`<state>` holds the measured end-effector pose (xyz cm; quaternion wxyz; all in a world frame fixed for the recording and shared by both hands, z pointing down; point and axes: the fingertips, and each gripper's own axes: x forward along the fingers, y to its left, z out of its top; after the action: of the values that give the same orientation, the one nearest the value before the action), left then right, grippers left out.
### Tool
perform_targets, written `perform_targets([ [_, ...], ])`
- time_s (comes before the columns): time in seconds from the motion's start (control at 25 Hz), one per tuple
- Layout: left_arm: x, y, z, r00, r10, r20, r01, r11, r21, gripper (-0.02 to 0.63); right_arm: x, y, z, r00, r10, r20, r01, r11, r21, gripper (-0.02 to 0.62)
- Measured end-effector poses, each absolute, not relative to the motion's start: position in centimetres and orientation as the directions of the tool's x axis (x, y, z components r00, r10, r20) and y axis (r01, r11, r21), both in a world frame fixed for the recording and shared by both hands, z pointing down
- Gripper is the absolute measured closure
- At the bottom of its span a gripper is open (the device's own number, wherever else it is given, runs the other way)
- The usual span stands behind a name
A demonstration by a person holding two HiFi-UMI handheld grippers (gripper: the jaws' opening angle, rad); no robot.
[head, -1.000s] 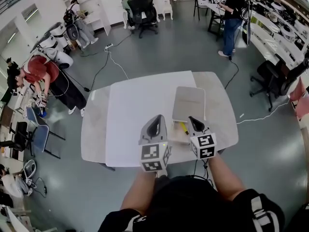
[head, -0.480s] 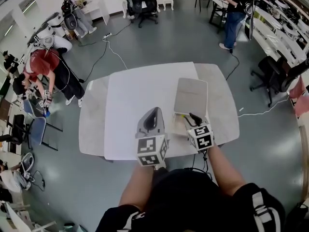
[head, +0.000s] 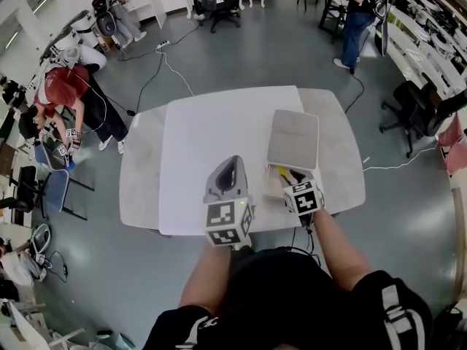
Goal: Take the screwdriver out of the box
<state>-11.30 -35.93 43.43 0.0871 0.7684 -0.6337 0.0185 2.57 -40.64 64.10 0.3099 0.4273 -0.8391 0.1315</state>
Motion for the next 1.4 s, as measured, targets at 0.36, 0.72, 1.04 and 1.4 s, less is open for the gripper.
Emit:
perform_targets([
  [0.36,-13.6,-35.8,43.9,0.161,-0.975,0.155,-0.983,-0.145,0.111,0.594,3.1,-41.9,68.5,-0.358,-0.552,0.753,-0.822,0.568,0.026,0.475],
  [0.72,-15.4,-36.7,44.4,0.145,-0.973,0.177,-0.986,-0.127,0.105,0.594,1.3,-42.0,72.7,-0.374,-0.412,0.831,-0.810,0.582,-0.076,0.462],
  [1.04,-16.7,-37.7,44.7,0.134,-0.972,0.191,-0.988,-0.116,0.103,0.594,4.2,-42.6,75.1,-0.161,-0.390,0.907,-0.828,0.553,0.091,0.456],
  [1.4,-17.4,-38.0,45.5,0.128,-0.970,0.207,-0.988,-0.108,0.107,0.594,-1.0,-43.4,75.9,-0.414,-0.334,0.846,-0.801,0.576,-0.164,0.456],
])
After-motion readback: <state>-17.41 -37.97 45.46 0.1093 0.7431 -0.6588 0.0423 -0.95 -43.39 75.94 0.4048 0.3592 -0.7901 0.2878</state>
